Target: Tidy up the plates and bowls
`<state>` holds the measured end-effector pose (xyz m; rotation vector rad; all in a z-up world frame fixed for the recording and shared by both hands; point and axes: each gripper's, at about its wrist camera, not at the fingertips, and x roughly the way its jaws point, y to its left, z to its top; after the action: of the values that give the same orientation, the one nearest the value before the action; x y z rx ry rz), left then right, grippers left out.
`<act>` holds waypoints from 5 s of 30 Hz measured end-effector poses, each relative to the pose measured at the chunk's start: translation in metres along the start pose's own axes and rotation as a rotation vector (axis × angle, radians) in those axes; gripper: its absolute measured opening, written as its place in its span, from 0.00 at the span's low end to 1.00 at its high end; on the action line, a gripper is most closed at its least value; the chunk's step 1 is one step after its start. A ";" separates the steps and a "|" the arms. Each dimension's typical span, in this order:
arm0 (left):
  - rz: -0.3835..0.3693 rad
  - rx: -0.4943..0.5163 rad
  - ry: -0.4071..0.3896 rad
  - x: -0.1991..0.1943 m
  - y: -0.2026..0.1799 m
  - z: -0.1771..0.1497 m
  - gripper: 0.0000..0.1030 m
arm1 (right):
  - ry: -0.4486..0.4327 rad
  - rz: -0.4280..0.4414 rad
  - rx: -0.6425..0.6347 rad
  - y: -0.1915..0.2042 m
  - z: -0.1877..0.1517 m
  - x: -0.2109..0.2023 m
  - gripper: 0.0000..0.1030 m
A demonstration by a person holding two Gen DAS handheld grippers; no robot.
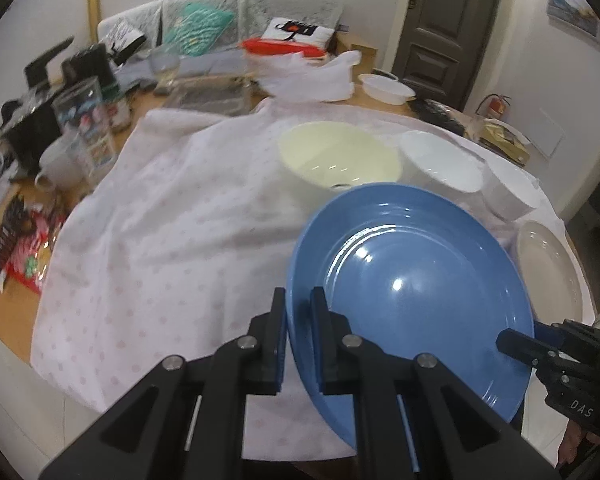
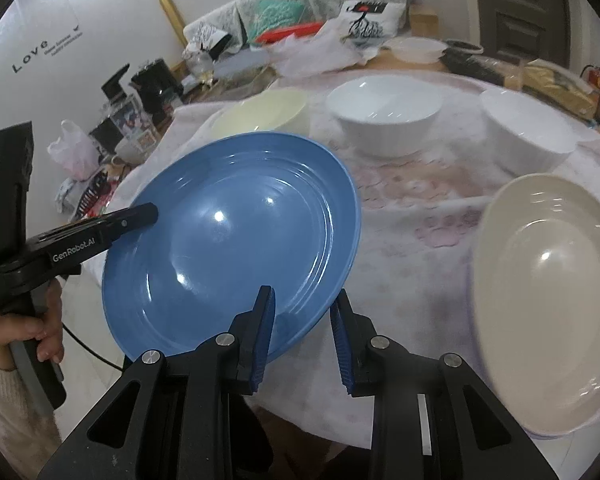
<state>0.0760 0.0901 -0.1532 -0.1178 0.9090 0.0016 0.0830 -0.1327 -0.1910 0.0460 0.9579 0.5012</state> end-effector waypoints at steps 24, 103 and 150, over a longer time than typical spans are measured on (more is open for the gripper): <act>-0.102 0.254 0.006 0.015 -0.174 0.031 0.10 | -0.147 -0.205 0.168 -0.116 -0.022 -0.082 0.22; -0.104 0.434 -0.001 0.036 -0.147 0.166 0.84 | -0.320 -0.181 -0.113 -0.068 0.055 -0.056 0.93; -0.268 0.455 0.165 0.169 -0.128 0.173 0.14 | -0.058 -0.189 -0.032 -0.048 0.137 0.115 0.97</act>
<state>0.3227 -0.0278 -0.1683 0.1876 1.0315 -0.4673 0.2639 -0.1012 -0.2117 -0.0586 0.8868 0.3388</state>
